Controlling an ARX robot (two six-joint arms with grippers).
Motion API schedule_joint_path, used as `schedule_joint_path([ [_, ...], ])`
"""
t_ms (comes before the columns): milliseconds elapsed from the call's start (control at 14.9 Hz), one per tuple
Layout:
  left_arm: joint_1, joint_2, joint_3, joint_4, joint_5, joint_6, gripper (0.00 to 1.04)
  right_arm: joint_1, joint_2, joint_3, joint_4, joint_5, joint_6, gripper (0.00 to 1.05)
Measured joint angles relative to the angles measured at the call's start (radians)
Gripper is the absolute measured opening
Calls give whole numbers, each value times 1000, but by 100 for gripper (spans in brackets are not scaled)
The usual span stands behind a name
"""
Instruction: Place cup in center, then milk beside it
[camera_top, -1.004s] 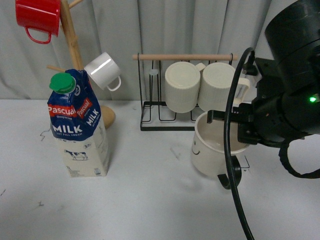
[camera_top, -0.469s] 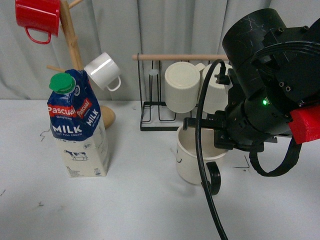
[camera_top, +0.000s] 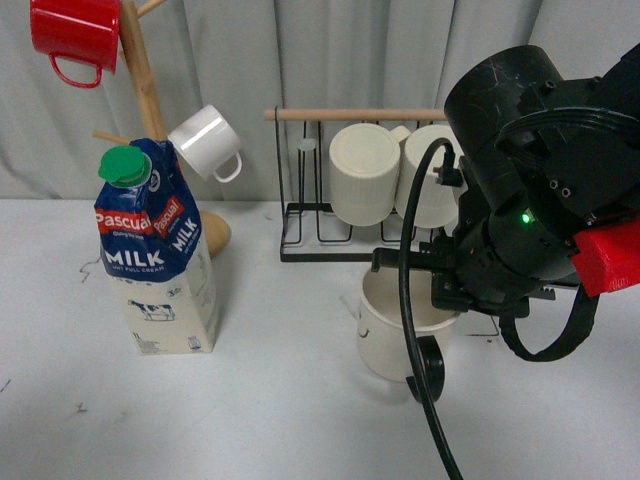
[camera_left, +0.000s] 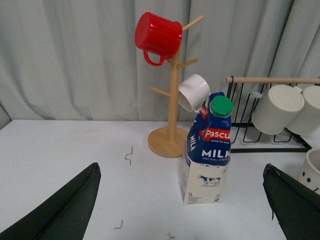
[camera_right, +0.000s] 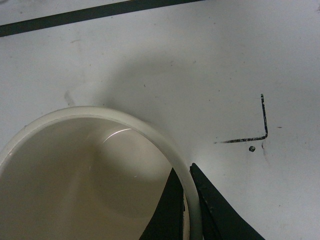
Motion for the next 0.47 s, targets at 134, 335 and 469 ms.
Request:
schedule_joint_path([
  [134,0,0,0,0,0,0,98,0,3,3,-1,2,0,3],
  [335,0,0,0,0,0,0,98,0,6,4,12,0,0,15],
  [469,0,0,0,0,0,0,98,-5,6,6,31,-17,-6,44],
])
